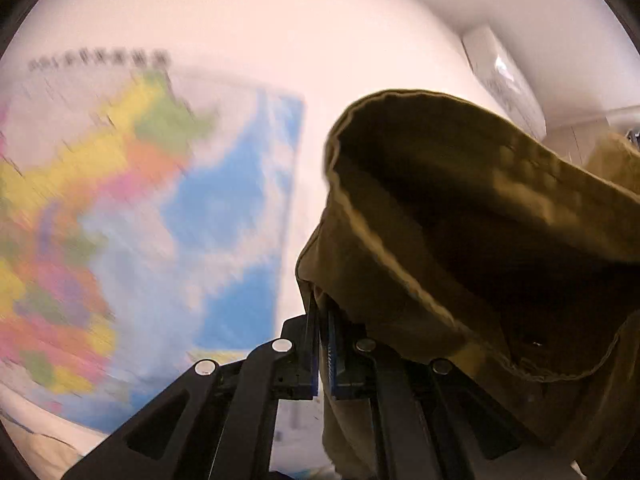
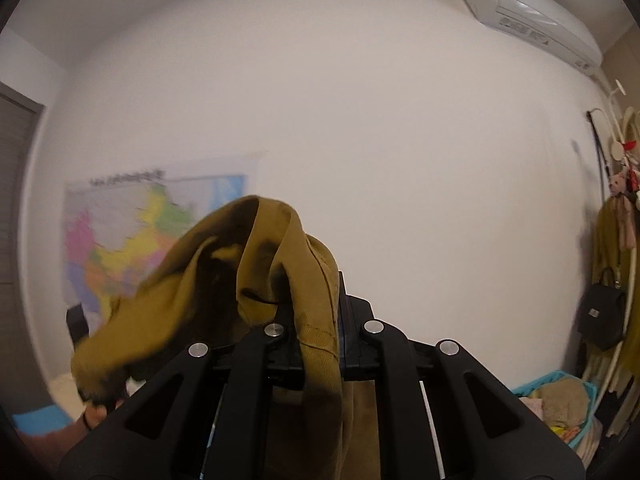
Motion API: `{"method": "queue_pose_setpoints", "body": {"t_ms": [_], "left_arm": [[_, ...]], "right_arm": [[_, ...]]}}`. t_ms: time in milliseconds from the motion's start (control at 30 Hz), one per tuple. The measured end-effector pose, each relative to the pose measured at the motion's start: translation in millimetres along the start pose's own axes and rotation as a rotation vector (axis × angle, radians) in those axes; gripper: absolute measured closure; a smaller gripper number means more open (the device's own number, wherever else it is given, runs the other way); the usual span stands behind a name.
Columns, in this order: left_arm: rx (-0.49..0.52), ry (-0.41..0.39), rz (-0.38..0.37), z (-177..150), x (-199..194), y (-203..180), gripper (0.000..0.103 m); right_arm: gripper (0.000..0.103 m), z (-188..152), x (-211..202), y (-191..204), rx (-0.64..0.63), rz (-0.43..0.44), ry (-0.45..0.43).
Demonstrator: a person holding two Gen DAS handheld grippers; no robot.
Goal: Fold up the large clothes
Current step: 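Grasp the shirt hem with the left tool while the right tool lifts the shirt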
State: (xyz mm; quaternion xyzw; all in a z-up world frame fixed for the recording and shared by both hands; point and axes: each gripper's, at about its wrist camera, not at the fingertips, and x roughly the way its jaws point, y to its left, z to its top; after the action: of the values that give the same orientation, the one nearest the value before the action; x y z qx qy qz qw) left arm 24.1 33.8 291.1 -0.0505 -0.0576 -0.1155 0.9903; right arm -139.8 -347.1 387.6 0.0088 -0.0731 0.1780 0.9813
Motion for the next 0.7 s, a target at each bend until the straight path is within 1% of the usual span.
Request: {"method": "queue_pose_setpoints", "body": {"t_ms": [67, 100, 133, 167, 200, 233, 267, 333, 400, 433, 467, 500, 567, 600, 633, 667, 700], "left_arm": [[0.004, -0.038, 0.033, 19.5, -36.7, 6.1, 0.101], [0.011, -0.069, 0.066, 31.8, -61.8, 11.7, 0.101], [0.018, -0.087, 0.084, 38.1, -77.5, 10.0, 0.101], [0.029, -0.110, 0.106, 46.2, -95.1, 12.1, 0.101], [0.051, -0.136, 0.148, 56.9, -119.4, 13.4, 0.101], [0.077, -0.156, 0.186, 66.4, -142.9, 14.4, 0.101], [0.103, -0.164, 0.213, 75.2, -163.0, 15.5, 0.101], [0.123, -0.160, 0.253, 90.3, -195.5, 16.4, 0.101], [0.155, -0.149, 0.301, 101.9, -220.4, 18.9, 0.101], [0.175, -0.146, 0.325, 105.3, -252.2, 0.6, 0.101], [0.214, -0.147, 0.367, 110.1, -266.5, -3.7, 0.101], [0.237, -0.144, 0.401, 116.3, -281.1, 1.2, 0.101], [0.298, -0.128, 0.459, 121.0, -293.8, -12.3, 0.101], [0.314, -0.122, 0.477, 114.1, -319.1, 9.1, 0.100], [0.332, -0.113, 0.492, 112.1, -317.5, 7.4, 0.100], [0.351, -0.093, 0.504, 105.7, -306.0, 10.0, 0.100], [0.365, -0.057, 0.524, 95.1, -290.7, 14.6, 0.100]], "right_arm": [[0.094, 0.0, -18.8, 12.1, 0.009, 0.056, -0.002], [0.094, -0.9, -27.1, 18.0, 0.011, 0.077, -0.004], [0.094, -1.9, -35.7, 23.9, 0.015, 0.103, -0.006], [0.094, -4.2, -45.9, 32.4, 0.024, 0.148, -0.010], [0.094, -7.6, -53.8, 40.9, 0.036, 0.189, -0.007], [0.094, -9.9, -57.6, 46.4, 0.041, 0.213, 0.002], [0.094, -13.1, -63.5, 53.1, 0.049, 0.243, 0.012], [0.094, -24.0, -72.0, 67.7, 0.083, 0.328, 0.040], [0.094, -32.5, -76.9, 79.7, 0.093, 0.383, 0.056], [0.094, -36.6, -78.3, 86.3, 0.093, 0.409, 0.062], [0.094, -42.2, -78.0, 93.3, 0.103, 0.448, 0.070], [0.094, -47.3, -74.7, 98.0, 0.119, 0.486, 0.085], [0.093, -59.3, -62.5, 103.5, 0.140, 0.528, 0.101], [0.093, -65.6, -53.1, 105.8, 0.148, 0.534, 0.112], [0.093, -73.9, -35.6, 107.6, 0.163, 0.538, 0.143], [0.093, -83.0, -13.4, 106.6, 0.203, 0.556, 0.194], [0.093, -101.1, 13.4, 107.7, 0.240, 0.566, 0.256]]}}
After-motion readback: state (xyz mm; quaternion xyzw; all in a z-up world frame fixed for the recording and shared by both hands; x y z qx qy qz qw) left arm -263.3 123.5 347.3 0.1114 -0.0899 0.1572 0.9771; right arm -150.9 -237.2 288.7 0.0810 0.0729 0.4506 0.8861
